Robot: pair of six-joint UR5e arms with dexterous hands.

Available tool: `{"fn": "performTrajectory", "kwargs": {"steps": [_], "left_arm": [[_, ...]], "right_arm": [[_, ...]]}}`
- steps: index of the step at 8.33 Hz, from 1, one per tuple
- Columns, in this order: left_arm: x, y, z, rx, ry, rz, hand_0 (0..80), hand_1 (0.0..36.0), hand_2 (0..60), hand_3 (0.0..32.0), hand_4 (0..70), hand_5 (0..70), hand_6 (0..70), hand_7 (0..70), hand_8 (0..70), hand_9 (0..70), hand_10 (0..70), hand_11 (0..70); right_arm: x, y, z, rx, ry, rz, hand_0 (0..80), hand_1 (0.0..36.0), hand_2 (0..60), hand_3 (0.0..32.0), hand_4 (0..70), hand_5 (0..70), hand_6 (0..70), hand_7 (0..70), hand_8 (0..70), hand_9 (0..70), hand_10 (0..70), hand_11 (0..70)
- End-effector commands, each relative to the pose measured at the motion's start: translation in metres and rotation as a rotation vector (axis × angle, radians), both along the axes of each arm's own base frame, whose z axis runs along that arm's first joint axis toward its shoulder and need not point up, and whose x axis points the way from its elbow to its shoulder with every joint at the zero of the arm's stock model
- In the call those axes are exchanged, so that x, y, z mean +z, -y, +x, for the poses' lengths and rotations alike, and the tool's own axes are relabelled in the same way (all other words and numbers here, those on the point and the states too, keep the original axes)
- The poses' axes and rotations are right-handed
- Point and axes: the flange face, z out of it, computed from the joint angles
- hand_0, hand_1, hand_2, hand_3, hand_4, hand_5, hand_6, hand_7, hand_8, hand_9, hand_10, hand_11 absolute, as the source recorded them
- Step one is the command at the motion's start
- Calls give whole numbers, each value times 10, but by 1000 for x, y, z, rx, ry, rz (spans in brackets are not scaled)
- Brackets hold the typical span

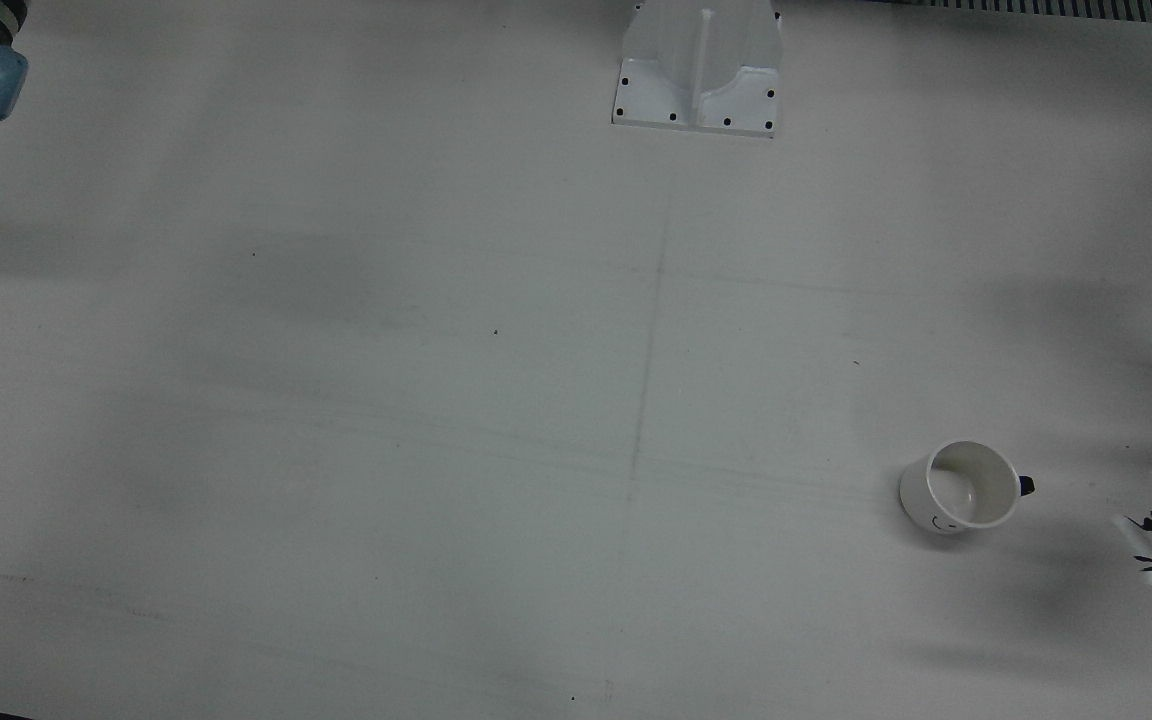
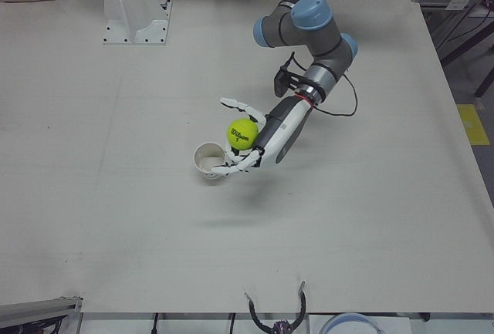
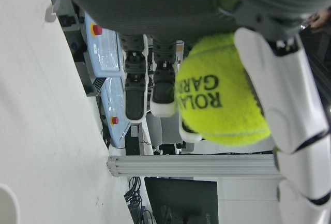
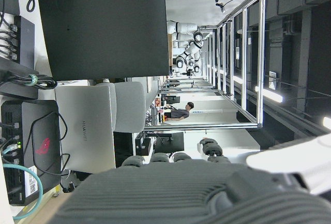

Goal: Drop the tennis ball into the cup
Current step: 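Carry the yellow tennis ball in the left hand over the white mug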

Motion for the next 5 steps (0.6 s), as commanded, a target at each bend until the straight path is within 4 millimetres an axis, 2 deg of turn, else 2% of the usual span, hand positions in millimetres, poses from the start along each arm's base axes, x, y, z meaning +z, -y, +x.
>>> {"fn": "performTrajectory", "kwargs": {"steps": [1, 2, 5], "left_arm": [[-23, -6, 107, 104, 3, 11, 491, 88, 156, 0, 209, 230, 700, 700, 488, 633, 270, 400], [-23, 5, 119, 106, 4, 7, 487, 88, 144, 0, 209, 208, 700, 700, 484, 631, 270, 399], [-23, 6, 116, 103, -3, 16, 487, 83, 144, 0, 208, 215, 700, 700, 482, 624, 262, 387]], "right_arm": [[-1, 0, 0, 0, 0, 1, 0, 0, 0, 0, 0, 0, 0, 0, 0, 0, 0, 0], [-1, 0, 0, 0, 0, 1, 0, 0, 0, 0, 0, 0, 0, 0, 0, 0, 0, 0], [-1, 0, 0, 0, 0, 1, 0, 0, 0, 0, 0, 0, 0, 0, 0, 0, 0, 0]]}}
